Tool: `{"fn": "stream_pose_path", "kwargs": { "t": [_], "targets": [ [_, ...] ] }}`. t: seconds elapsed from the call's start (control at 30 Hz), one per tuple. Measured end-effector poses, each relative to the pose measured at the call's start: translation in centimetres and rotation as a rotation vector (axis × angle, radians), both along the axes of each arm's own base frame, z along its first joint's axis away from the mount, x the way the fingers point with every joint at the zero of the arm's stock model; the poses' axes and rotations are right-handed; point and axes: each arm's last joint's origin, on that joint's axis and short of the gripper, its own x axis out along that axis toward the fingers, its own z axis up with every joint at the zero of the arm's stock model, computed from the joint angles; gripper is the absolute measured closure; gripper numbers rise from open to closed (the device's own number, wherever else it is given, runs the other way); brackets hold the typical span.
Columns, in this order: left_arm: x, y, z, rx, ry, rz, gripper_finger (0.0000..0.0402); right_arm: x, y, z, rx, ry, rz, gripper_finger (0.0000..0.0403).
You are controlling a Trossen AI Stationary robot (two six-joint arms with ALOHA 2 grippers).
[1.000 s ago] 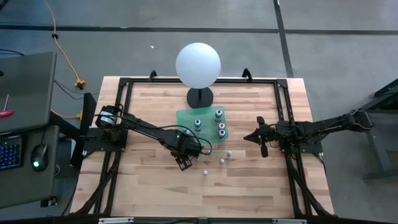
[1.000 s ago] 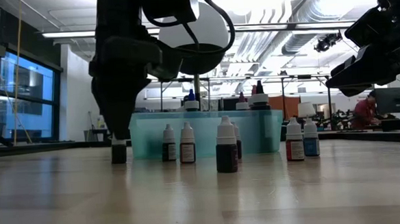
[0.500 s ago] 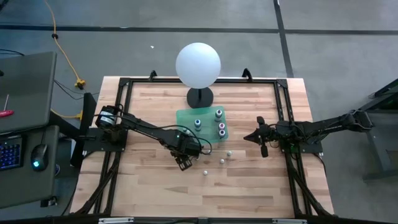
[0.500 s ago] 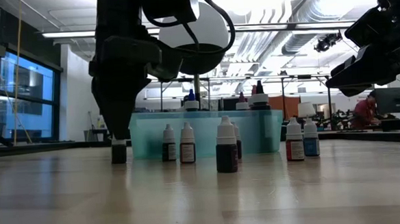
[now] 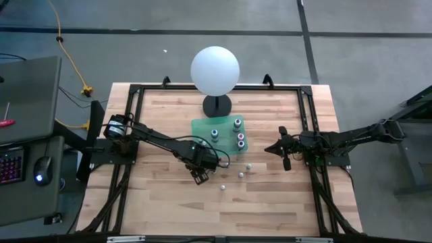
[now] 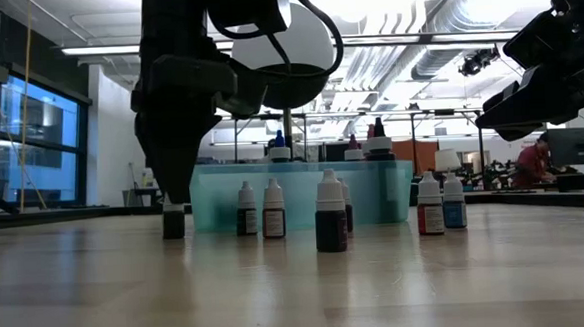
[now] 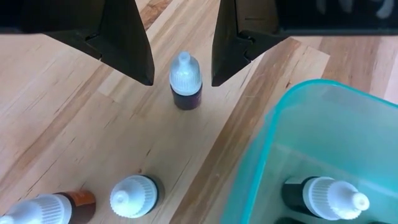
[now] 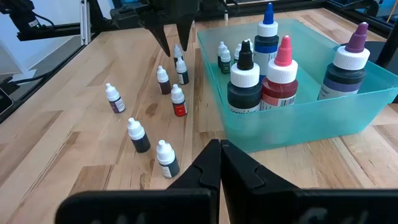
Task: Pick & Place food coloring
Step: Put the top small purple food coloring bottle into the bin
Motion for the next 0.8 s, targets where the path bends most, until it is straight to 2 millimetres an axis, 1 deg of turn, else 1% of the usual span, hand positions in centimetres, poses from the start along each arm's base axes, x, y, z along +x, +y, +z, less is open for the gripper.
{"fn": "stream_pose_path", "kwargs": {
  "t": [0.47, 0.8],
  "targets": [
    [-0.01, -0.02, 0.00, -0.009, 0.002, -0.001, 0.0250, 0.00, 0.00, 0.01, 0.000, 0.000, 0.000, 0.0402],
    [-0.01, -0.06, 0.00, -0.019, 0.004, -0.011, 0.0320, 0.00, 0.00, 0.00, 0.000, 0.000, 0.000, 0.0402]
  ]
}}
